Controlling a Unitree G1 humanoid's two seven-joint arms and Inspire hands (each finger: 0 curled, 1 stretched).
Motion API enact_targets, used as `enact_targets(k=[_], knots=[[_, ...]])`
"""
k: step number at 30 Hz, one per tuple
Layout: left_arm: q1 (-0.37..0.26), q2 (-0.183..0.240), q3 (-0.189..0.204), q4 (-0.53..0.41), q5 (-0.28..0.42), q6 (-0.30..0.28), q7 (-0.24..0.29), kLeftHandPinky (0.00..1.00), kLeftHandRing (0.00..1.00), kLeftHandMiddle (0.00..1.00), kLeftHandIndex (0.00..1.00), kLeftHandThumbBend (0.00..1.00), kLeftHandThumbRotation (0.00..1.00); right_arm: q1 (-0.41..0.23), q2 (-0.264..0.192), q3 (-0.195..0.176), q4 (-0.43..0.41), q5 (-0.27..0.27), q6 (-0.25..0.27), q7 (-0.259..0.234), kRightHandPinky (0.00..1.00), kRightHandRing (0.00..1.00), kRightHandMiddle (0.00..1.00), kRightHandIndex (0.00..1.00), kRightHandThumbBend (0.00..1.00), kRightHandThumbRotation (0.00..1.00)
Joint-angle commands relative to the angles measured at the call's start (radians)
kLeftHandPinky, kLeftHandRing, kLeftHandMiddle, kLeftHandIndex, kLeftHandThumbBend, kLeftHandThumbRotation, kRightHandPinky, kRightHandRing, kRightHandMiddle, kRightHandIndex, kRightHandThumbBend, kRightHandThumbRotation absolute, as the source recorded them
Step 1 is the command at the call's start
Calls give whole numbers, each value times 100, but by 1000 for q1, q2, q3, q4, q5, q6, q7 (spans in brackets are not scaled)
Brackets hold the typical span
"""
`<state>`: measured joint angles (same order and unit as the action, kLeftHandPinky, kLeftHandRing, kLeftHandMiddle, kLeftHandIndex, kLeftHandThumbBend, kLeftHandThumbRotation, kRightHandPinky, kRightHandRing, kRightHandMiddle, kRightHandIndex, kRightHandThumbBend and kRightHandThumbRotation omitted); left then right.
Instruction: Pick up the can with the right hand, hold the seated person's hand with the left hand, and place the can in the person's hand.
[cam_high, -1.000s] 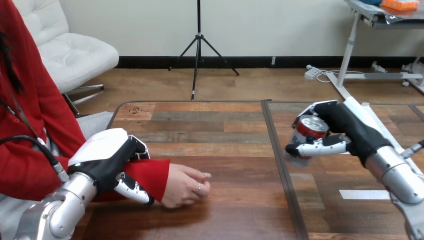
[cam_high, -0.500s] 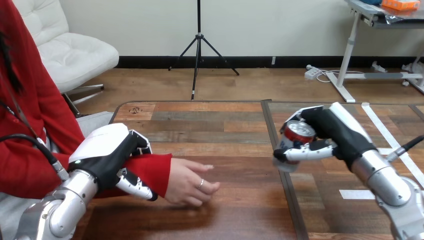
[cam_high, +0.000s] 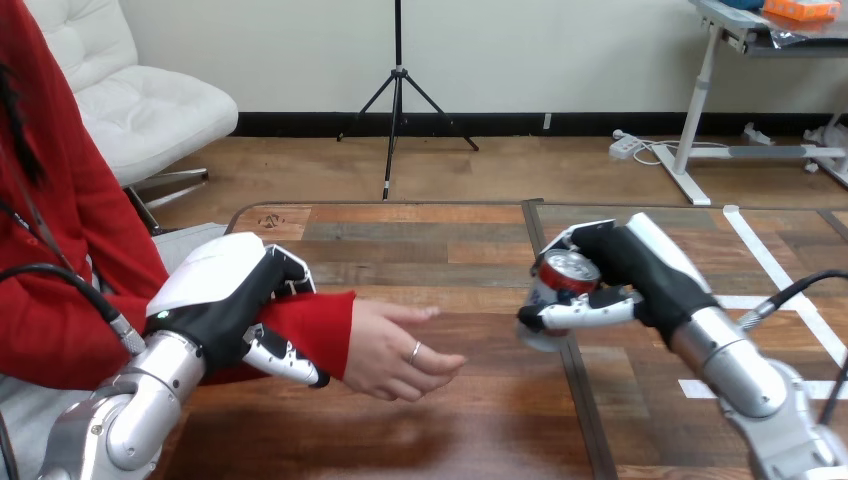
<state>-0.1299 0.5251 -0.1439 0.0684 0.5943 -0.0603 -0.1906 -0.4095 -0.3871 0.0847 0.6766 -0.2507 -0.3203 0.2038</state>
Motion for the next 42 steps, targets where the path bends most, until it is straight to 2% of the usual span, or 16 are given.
enact_targets(k=[1,15,37,42], knots=[[-203,-63,76,-220,-71,-89,113,26,30,35,36,87,0,-198,52,2,-78,-5,16,-54,35,38,44,49,66,0],[-230,-95,71,-238,-62,-50,96,26,31,35,36,88,0,-212,116,30,-121,-17,47,-48,35,38,43,49,65,0],[-245,-129,66,-239,-60,-33,93,25,30,35,36,84,0,-236,187,62,-171,-18,59,-33,31,36,42,47,64,0],[-248,-138,65,-237,-64,-28,93,24,29,35,35,84,0,-242,202,72,-193,-24,80,-33,31,35,41,46,64,0]])
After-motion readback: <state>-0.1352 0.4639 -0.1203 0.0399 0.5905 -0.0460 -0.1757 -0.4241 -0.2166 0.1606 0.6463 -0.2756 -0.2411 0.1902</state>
